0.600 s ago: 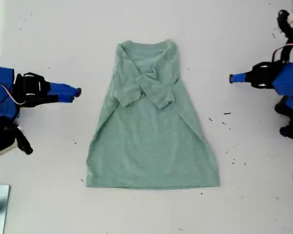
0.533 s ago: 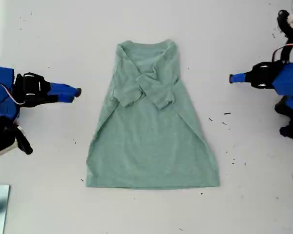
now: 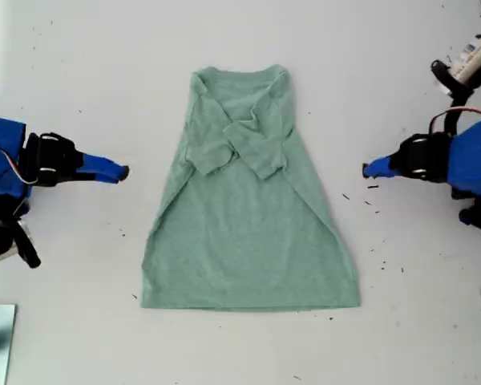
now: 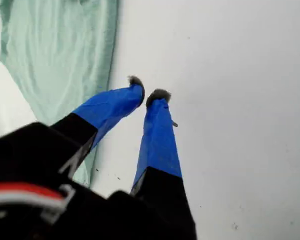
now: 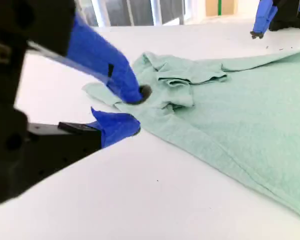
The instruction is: Fold t shirt
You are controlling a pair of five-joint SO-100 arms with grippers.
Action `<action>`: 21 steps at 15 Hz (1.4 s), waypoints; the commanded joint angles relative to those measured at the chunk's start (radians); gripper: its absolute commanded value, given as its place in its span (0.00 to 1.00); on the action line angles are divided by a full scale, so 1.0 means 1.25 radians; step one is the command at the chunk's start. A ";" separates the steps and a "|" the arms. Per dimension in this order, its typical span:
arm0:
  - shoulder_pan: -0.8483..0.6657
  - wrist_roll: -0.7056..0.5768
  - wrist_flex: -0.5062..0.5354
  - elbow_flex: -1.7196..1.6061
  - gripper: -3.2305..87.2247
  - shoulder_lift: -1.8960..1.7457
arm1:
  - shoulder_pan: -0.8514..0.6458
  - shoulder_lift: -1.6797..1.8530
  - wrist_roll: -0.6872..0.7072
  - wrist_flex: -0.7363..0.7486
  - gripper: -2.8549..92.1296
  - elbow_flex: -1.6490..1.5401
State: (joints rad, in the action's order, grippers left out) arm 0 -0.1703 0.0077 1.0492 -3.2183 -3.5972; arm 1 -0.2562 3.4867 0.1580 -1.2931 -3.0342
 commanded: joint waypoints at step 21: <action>0.065 -0.007 -0.001 -0.010 0.05 -0.005 | 0.421 -1.187 0.011 0.045 0.36 0.772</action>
State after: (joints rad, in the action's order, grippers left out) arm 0 -0.1089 0.0077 1.0492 -3.2183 -3.5972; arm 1 0.2500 2.0034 0.1825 -1.3652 -1.9926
